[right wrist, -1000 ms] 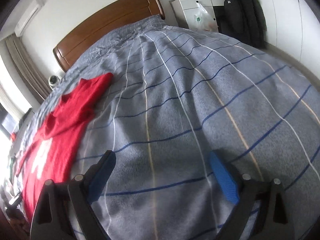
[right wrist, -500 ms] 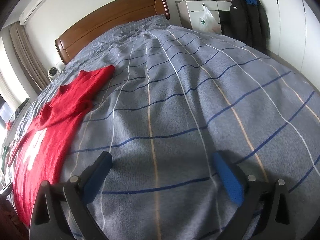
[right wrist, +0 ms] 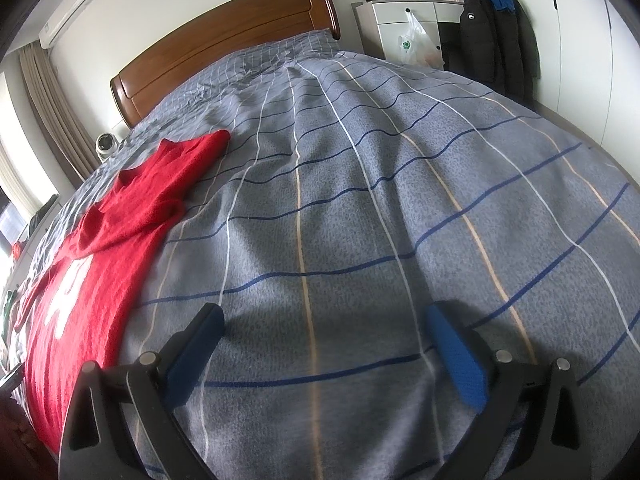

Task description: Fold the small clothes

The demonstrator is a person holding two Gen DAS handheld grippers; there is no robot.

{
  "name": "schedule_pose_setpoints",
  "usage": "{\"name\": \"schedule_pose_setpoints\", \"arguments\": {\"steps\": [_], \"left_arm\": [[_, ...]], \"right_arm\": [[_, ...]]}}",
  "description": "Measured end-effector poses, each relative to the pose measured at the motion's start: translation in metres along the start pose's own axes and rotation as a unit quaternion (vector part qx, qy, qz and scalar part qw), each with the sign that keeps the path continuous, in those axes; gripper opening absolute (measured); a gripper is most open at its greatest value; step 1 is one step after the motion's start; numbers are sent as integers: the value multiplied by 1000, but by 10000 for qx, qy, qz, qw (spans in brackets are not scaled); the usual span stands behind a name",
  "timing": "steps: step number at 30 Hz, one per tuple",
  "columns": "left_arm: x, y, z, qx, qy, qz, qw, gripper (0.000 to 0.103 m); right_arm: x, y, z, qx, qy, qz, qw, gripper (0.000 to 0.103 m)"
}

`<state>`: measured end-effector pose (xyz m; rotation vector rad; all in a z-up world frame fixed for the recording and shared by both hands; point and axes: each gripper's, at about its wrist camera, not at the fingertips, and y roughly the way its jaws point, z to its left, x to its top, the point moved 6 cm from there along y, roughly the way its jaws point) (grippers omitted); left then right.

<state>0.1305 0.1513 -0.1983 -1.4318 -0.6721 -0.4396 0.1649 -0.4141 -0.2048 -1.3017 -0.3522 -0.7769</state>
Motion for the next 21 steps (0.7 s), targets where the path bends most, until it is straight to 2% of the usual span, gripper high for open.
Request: {"name": "schedule_pose_setpoints", "arguments": {"steps": [21], "left_arm": [[1, 0, 0, -5, -3, 4, 10000, 103]], "right_arm": [[-1, 2, 2, -17, -14, 5, 10000, 100]]}}
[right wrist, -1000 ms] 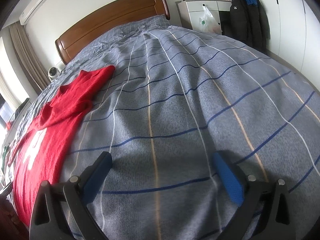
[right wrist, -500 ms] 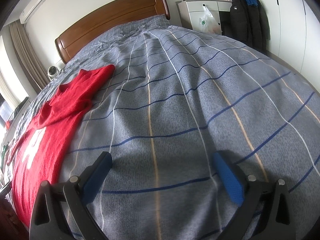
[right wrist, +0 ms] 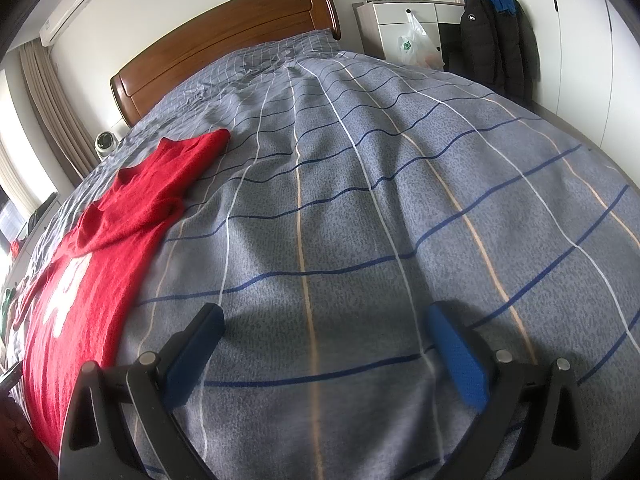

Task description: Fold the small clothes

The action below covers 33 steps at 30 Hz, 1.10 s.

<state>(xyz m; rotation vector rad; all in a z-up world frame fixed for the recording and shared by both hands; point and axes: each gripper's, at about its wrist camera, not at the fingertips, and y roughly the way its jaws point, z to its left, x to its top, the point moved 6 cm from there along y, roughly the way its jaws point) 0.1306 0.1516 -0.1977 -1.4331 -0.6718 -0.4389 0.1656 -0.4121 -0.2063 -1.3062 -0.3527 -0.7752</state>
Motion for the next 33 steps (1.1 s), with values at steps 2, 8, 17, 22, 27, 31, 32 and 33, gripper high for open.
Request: {"name": "schedule_pose_setpoints", "arguments": {"steps": [2, 8, 17, 22, 27, 31, 32, 33], "left_arm": [[0, -1, 0, -34, -14, -4, 10000, 103], [-1, -4, 1, -65, -11, -9, 10000, 103], [-2, -7, 3, -101, -31, 28, 9999, 103], [-1, -9, 6, -171, -84, 61, 9998, 103], [0, -6, 6, -237, -87, 123, 9996, 103], [2, -4, 8, -283, -106, 142, 9994, 103], [2, -3, 8, -294, -122, 156, 9994, 103], [2, -3, 8, -288, -127, 169, 9994, 103]], "right_arm": [[0, 1, 1, -43, -12, 32, 10000, 100], [40, -6, 70, -695, -1147, 544, 9895, 98], [42, 26, 379, 850, -3959, 775, 9111, 71], [3, 90, 454, 773, -4809, 1245, 8644, 42], [11, 135, 450, 498, -4233, 1438, 8931, 29], [16, 133, 450, 939, -3829, 1421, 9079, 6], [13, 124, 452, 1268, -3789, 1443, 9053, 6], [10, 118, 450, 1422, -3863, 1491, 8990, 6]]}}
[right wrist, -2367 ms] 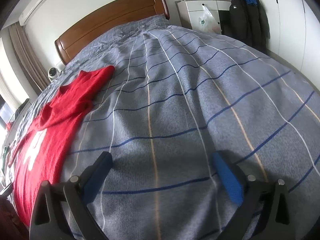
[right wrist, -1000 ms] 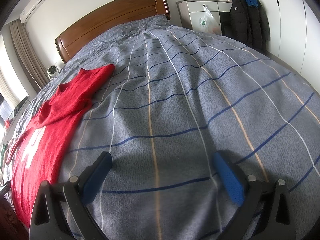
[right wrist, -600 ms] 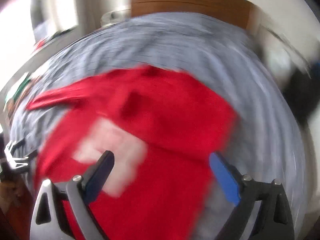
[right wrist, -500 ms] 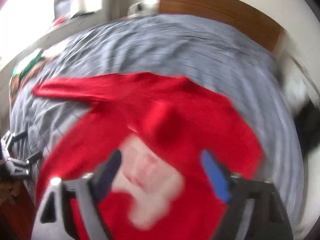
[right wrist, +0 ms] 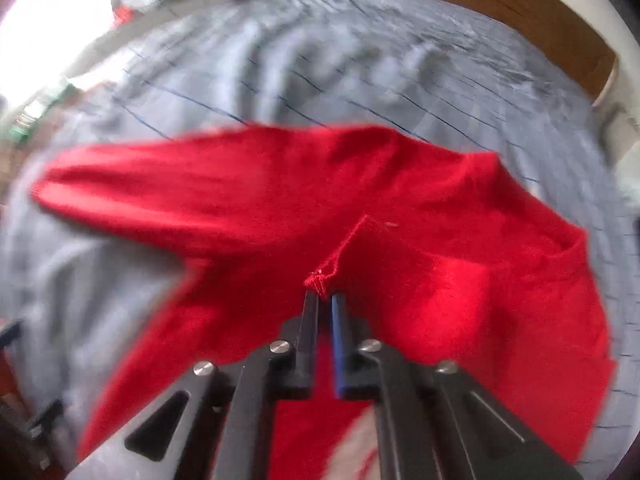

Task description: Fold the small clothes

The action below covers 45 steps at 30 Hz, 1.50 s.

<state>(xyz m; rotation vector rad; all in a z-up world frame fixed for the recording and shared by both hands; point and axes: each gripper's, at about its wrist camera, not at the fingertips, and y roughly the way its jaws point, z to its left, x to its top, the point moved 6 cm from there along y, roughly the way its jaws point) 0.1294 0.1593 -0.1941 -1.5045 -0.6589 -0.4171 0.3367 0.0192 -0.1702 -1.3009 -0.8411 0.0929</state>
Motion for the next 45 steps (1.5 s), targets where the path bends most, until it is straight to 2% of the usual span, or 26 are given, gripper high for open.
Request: {"name": "schedule_pose_setpoints", "arguments": {"steps": [2, 3, 4, 5, 6, 9, 12, 14, 17, 20, 22, 27, 28, 30, 32, 33, 36, 45], "left_arm": [[1, 1, -1, 36, 15, 1, 10000, 103], [1, 2, -2, 60, 27, -1, 10000, 103], [1, 2, -2, 91, 44, -9, 9999, 103], [1, 1, -3, 106, 54, -14, 9999, 103], [0, 1, -3, 117, 67, -19, 9999, 103], [-1, -1, -3, 135, 66, -27, 9999, 103], [-2, -1, -4, 174, 77, -27, 9998, 103], [-3, 0, -4, 196, 84, -27, 9998, 103], [-3, 0, -4, 197, 82, -27, 9998, 103], [-3, 0, -4, 227, 91, -27, 9997, 103], [-3, 1, -5, 258, 96, -36, 9996, 103], [-4, 2, -5, 318, 98, -73, 9994, 103], [-4, 3, -5, 326, 98, -81, 9994, 103], [-5, 3, -6, 343, 100, -105, 9993, 103], [-5, 3, -6, 352, 103, -120, 9993, 103], [-5, 3, -6, 354, 101, -119, 9993, 103], [-5, 3, -7, 350, 98, -115, 9993, 103], [-5, 3, -6, 328, 84, -90, 9994, 103]], "right_arm": [[-11, -2, 5, 118, -187, 193, 9996, 9], [-15, -2, 3, 168, -123, 276, 9994, 20], [-19, -5, -2, 205, 13, 316, 9993, 33], [-20, -12, -6, 239, 168, 227, 9993, 66], [-20, -23, -10, 318, 321, -12, 9990, 79], [-29, -62, -25, 587, 820, -650, 9928, 79], [-59, -99, -54, 529, 1298, -1053, 9845, 79], [-91, -121, -82, 168, 1527, -1245, 9803, 83], [-141, -140, -129, -548, 1905, -1240, 9723, 84], [-203, -158, -181, -1150, 2407, -1098, 9575, 84], [-250, -170, -212, -1498, 2812, -1071, 9418, 84], [-332, -189, -253, -1885, 3636, -1172, 9047, 84], [-352, -187, -258, -1899, 3851, -1166, 8955, 84], [-371, -183, -261, -1777, 4063, -1232, 8878, 84], [-376, -184, -259, -1753, 3961, -1536, 8881, 86], [-376, -182, -260, -1763, 3919, -1554, 8895, 91], [-368, -173, -260, -1832, 3705, -1324, 9009, 102], [-370, -170, -249, -1874, 3655, -1340, 9019, 103]]}}
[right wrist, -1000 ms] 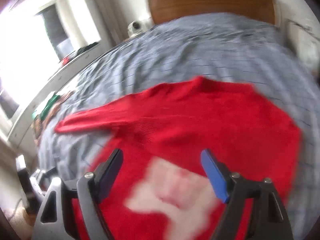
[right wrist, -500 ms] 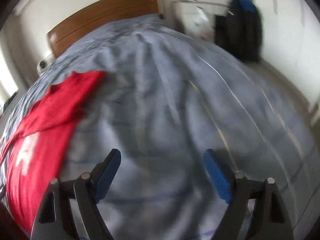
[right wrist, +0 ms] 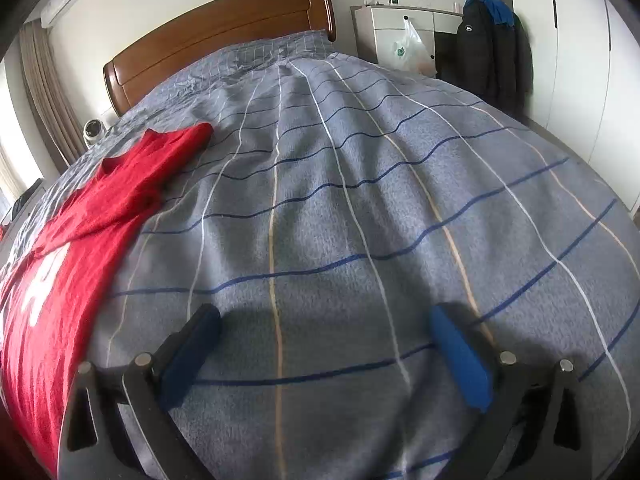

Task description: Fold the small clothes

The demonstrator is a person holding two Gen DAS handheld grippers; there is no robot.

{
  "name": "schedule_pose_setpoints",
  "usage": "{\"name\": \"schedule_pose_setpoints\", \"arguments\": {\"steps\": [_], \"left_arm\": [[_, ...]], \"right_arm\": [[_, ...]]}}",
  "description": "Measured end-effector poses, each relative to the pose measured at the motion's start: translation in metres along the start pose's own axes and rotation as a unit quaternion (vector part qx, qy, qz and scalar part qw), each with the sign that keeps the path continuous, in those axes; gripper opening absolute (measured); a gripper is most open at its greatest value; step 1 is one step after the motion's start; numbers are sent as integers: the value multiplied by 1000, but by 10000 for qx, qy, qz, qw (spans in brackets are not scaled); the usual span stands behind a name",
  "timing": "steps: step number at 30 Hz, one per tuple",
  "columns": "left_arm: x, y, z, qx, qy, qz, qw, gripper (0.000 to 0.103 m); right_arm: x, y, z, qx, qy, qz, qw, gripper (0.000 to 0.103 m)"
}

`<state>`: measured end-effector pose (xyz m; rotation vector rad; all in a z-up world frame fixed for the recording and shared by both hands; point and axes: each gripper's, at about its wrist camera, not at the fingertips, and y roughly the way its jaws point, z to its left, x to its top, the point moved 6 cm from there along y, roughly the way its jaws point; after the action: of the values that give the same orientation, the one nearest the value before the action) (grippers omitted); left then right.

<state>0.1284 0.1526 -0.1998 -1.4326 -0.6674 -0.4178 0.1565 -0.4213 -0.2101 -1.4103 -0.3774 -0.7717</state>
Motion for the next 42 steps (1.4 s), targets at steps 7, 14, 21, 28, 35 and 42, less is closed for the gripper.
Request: {"name": "schedule_pose_setpoints", "arguments": {"steps": [7, 14, 21, 28, 35, 42], "left_arm": [[0, 0, 0, 1, -5, 6, 10000, 103], [1, 1, 1, 2, -15, 7, 10000, 103], [0, 1, 1, -4, -12, 11, 10000, 103], [19, -7, 7, -560, 72, 425, 9975, 103], [98, -28, 103, -761, -677, 129, 9947, 103], [118, 43, 180, -182, -1265, 981, 9869, 102]], "right_arm": [[1, 4, 4, -21, -20, -10, 10000, 103], [1, 4, 4, -21, -21, -11, 10000, 103], [1, 4, 5, -21, -25, -14, 10000, 103], [1, 4, 5, -22, -26, -8, 10000, 103], [2, 4, 6, -9, -27, -42, 10000, 103], [0, 2, 5, -9, -43, -116, 9999, 103]]}}
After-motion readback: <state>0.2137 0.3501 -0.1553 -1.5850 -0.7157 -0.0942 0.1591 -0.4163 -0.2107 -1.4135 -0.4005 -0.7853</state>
